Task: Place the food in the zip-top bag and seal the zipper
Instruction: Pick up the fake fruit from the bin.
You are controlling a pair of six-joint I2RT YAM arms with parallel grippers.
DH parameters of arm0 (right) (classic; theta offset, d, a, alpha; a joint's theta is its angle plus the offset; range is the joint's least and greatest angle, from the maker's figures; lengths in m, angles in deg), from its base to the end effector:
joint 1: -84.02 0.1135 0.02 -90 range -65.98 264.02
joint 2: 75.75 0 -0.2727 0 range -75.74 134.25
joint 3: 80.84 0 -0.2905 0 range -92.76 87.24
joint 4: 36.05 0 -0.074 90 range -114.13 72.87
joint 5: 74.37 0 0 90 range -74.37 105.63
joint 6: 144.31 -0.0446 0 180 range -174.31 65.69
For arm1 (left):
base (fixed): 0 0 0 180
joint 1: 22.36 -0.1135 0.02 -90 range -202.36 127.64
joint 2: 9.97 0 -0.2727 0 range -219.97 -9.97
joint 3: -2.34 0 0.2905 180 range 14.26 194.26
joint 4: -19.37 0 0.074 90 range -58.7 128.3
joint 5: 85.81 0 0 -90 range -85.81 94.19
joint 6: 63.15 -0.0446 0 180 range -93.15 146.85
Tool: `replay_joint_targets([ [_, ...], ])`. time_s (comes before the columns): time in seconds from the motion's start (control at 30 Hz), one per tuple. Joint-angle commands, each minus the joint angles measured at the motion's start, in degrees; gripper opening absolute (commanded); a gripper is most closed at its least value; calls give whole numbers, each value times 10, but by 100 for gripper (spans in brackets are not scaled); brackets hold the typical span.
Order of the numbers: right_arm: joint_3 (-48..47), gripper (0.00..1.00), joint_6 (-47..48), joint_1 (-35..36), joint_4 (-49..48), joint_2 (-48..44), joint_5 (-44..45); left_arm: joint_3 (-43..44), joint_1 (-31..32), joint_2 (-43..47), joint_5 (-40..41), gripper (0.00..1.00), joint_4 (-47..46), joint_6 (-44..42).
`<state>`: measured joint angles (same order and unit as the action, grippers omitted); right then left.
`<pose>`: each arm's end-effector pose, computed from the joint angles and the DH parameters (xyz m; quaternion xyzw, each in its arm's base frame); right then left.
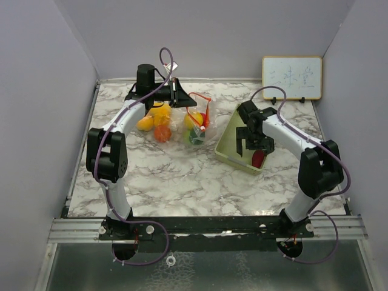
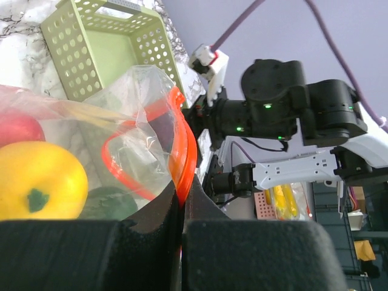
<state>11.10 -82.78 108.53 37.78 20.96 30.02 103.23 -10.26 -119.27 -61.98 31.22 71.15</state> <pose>0.3271 0.1369 0.2244 0.0424 0.9891 -0.0828 0.1140 0.4645 -0.1413 0.2965 0.1092 0.7470 -0.6211 0.2105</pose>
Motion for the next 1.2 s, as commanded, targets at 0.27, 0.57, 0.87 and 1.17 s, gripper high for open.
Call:
replay_joint_targets([
  [0.27, 12, 94, 0, -24, -95, 106, -12, 8, -2, 7, -24, 0, 6, -18],
  [0.57, -13, 5, 41, -24, -115, 82, -25, 7, -4, 3, -21, 0, 31, -35],
  [0.87, -54, 2, 11, -24, -406, -72, -288, 9, -7, 6, -18, 0, 58, -58],
  [1.17, 33, 2, -177, 34, -808, -13, -267, 8, -7, 11, -12, 0, 68, -63],
])
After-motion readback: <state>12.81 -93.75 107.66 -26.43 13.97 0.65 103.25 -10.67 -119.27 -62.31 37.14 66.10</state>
